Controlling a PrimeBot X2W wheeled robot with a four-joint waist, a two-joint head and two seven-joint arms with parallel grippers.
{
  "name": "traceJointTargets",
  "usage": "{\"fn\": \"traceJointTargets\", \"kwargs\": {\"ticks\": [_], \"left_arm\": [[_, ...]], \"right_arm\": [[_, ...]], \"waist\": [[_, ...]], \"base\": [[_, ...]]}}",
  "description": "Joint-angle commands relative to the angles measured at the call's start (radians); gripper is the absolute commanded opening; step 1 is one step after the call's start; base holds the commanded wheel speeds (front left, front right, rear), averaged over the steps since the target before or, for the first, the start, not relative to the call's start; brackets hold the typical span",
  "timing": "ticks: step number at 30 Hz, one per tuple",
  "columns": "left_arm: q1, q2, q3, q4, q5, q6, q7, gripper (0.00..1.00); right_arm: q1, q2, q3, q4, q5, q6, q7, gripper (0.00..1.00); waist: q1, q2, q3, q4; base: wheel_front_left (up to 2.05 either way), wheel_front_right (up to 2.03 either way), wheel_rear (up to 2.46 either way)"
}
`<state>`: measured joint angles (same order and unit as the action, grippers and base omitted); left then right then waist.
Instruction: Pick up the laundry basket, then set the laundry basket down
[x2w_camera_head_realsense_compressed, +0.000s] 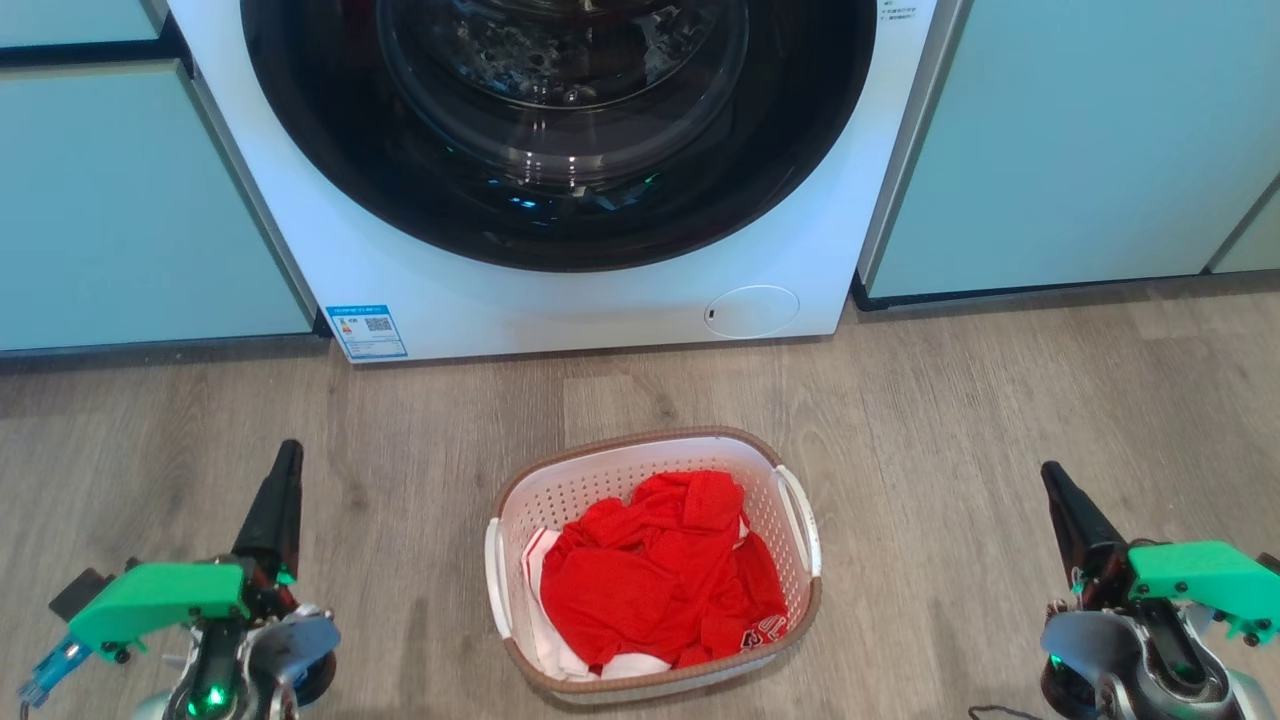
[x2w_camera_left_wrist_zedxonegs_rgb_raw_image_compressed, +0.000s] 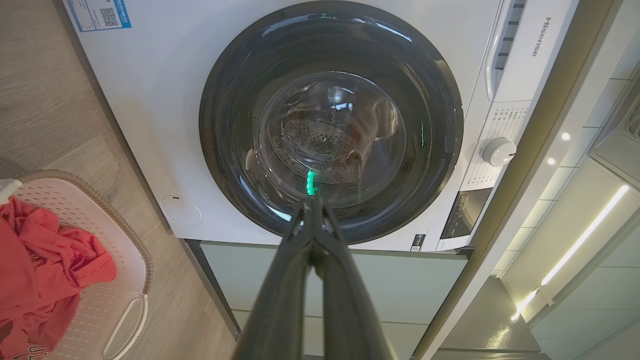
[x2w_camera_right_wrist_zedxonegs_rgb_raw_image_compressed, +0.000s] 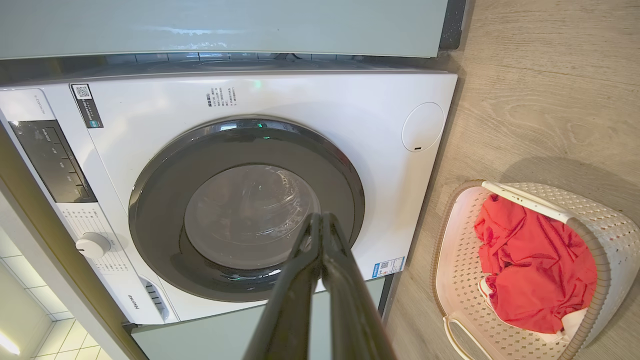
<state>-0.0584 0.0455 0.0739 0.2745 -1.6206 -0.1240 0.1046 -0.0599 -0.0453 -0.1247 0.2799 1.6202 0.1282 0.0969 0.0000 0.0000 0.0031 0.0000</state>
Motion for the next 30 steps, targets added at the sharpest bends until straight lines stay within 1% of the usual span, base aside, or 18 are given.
{"fn": "traceJointTargets", "kwargs": {"ticks": [1, 30], "left_arm": [[-0.049, 0.009, 0.034, -0.03, 0.008, -0.007, 0.004, 0.0], [-0.049, 0.008, 0.037, -0.029, 0.01, -0.007, 0.006, 0.0]], "right_arm": [[-0.047, -0.011, 0.018, -0.035, -0.005, 0.003, 0.01, 0.0], [-0.048, -0.009, 0.015, -0.035, -0.008, 0.003, 0.013, 0.0]], "waist": [[0.0, 0.0, 0.0, 0.0], [0.0, 0.0, 0.0, 0.0]], "base": [[0.0, 0.0, 0.0], [0.0, 0.0, 0.0]]}}
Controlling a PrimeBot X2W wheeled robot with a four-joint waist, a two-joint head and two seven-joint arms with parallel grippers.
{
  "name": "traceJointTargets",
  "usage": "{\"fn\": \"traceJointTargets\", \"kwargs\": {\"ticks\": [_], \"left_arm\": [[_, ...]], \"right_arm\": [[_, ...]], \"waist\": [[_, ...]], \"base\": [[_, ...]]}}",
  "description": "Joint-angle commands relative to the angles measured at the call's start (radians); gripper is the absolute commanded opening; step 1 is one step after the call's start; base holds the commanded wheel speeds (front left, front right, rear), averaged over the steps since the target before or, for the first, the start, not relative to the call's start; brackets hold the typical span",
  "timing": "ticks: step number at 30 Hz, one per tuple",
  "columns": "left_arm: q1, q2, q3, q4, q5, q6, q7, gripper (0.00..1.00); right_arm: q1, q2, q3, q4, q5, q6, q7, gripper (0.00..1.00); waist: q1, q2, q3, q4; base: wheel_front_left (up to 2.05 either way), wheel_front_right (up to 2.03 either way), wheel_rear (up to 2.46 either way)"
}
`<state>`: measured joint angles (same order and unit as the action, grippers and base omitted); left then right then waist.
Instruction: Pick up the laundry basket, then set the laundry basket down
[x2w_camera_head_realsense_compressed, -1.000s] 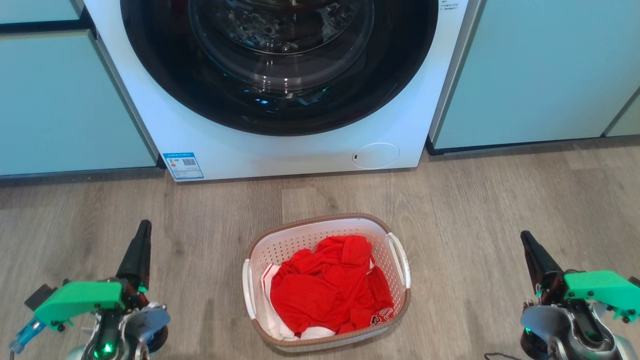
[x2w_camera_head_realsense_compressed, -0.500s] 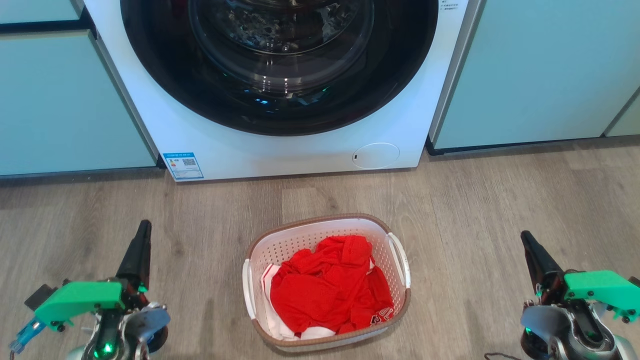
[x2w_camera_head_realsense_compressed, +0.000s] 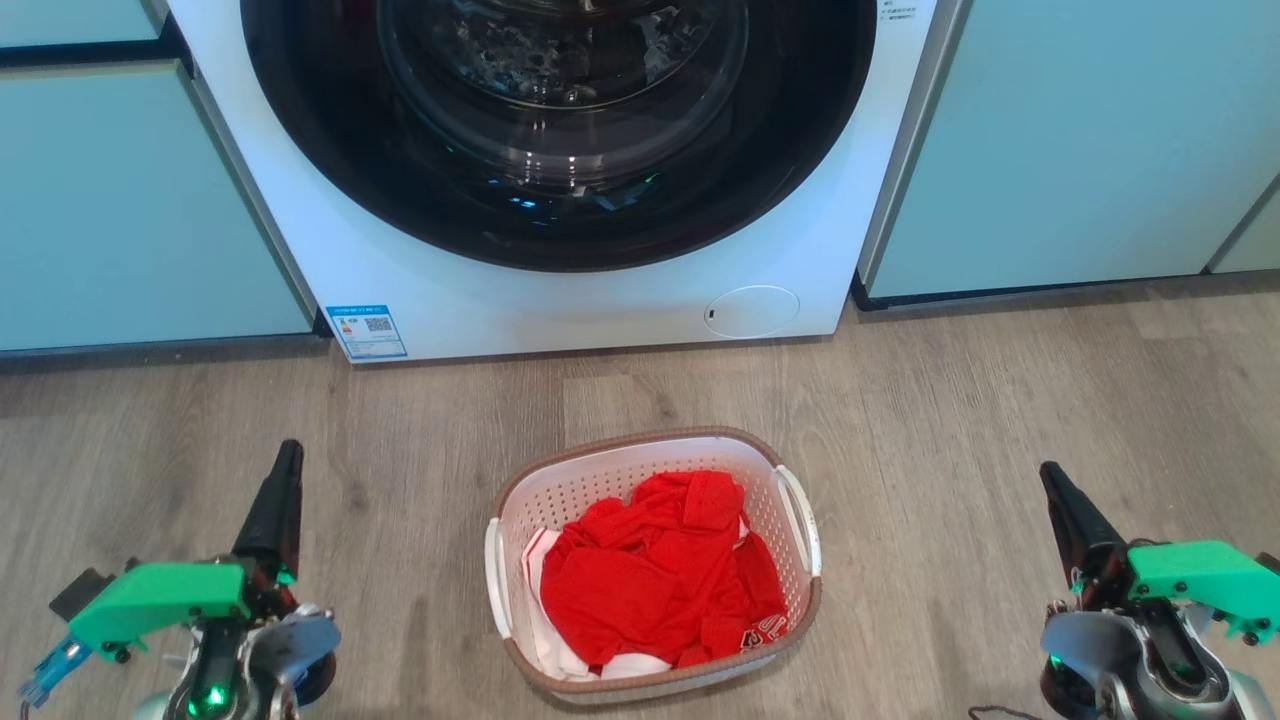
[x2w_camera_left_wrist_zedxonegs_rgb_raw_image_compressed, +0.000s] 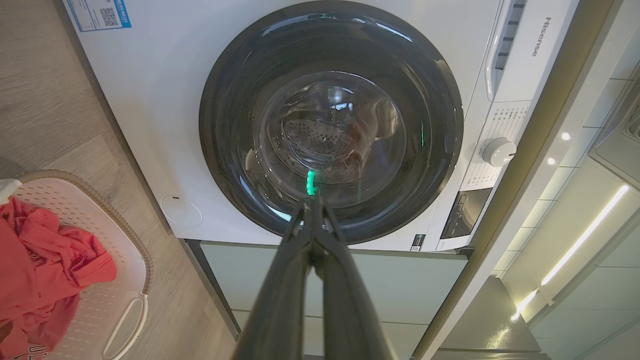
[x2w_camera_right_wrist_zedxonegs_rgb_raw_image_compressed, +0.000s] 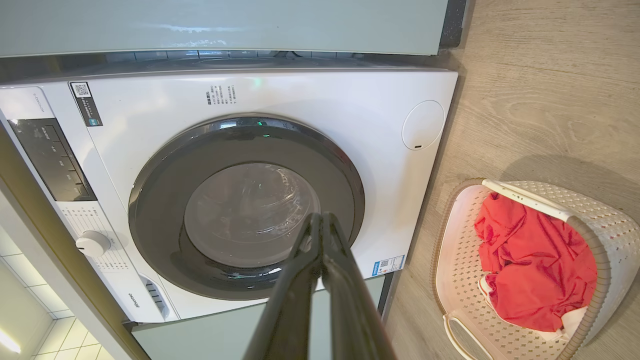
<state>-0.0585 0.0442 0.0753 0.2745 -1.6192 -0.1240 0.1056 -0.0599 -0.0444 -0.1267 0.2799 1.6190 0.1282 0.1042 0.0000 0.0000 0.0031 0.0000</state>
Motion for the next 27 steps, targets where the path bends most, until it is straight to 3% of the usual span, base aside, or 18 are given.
{"fn": "traceJointTargets", "kwargs": {"ticks": [1, 27], "left_arm": [[-0.049, 0.009, 0.036, -0.029, 0.008, -0.007, 0.005, 0.0], [-0.049, 0.008, 0.037, -0.029, 0.009, -0.007, 0.006, 0.0]], "right_arm": [[-0.048, -0.01, 0.017, -0.035, -0.007, 0.003, 0.006, 0.0], [-0.048, -0.008, 0.015, -0.035, -0.008, 0.003, 0.007, 0.0]], "waist": [[0.0, 0.0, 0.0, 0.0], [0.0, 0.0, 0.0, 0.0]], "base": [[0.0, 0.0, 0.0], [0.0, 0.0, 0.0]]}}
